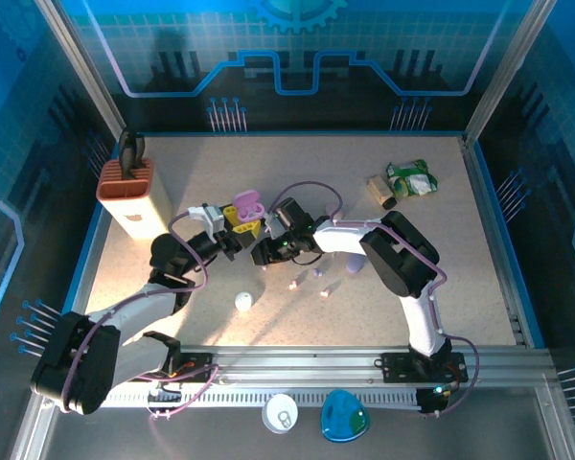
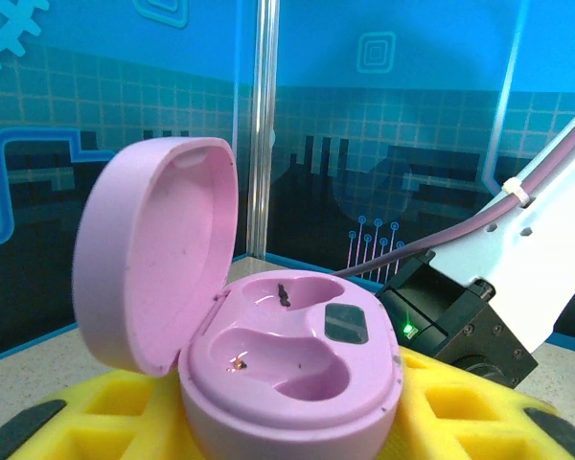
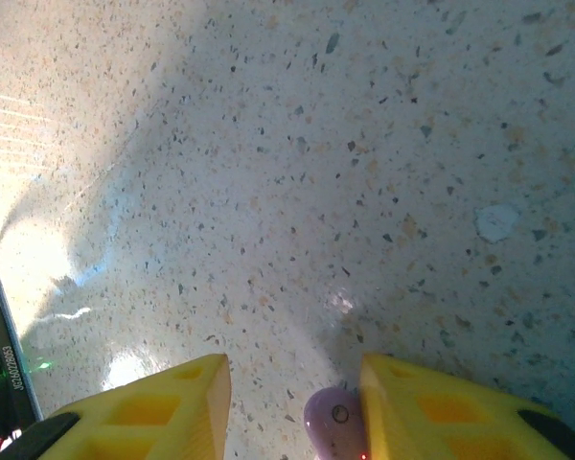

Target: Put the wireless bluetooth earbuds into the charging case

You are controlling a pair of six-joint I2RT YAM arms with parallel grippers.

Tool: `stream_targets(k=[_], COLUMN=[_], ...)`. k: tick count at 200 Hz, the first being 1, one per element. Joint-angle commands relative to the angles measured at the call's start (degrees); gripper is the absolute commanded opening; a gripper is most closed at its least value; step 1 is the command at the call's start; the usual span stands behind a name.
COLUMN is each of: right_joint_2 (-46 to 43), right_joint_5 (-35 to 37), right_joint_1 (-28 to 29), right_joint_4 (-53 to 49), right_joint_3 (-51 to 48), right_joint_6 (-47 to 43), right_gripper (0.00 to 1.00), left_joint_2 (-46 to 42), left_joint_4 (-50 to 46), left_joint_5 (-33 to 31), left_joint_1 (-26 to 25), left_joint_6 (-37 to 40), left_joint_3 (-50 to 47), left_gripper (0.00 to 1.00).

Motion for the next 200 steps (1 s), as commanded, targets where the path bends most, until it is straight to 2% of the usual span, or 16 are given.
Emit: stream_targets(k=[1, 171, 200], right_joint_2=[-0.6, -2.7, -2.9], right_joint_5=[-0.2, 1.2, 1.4], right_joint_1=[0.7, 1.7, 1.9], right_joint_4=[-2.1, -3.9, -3.9], right_joint_3=[-1.0, -3.4, -3.6], right_joint_6=[-1.1, -1.1, -0.8], right_gripper=[0.40, 0.32, 0.28], left_joint_2=[0.3, 0.9, 0.8], left_joint_4=[0.8, 0.9, 0.9], left_joint_5=[0.5, 0.2, 0.1], left_joint_1=[0.7, 0.7, 0.7], left_joint_6=[0.0, 0.2, 0.2], left_joint_3=[1.5, 1.1, 0.8], left_gripper=[0.41, 0.41, 0.41])
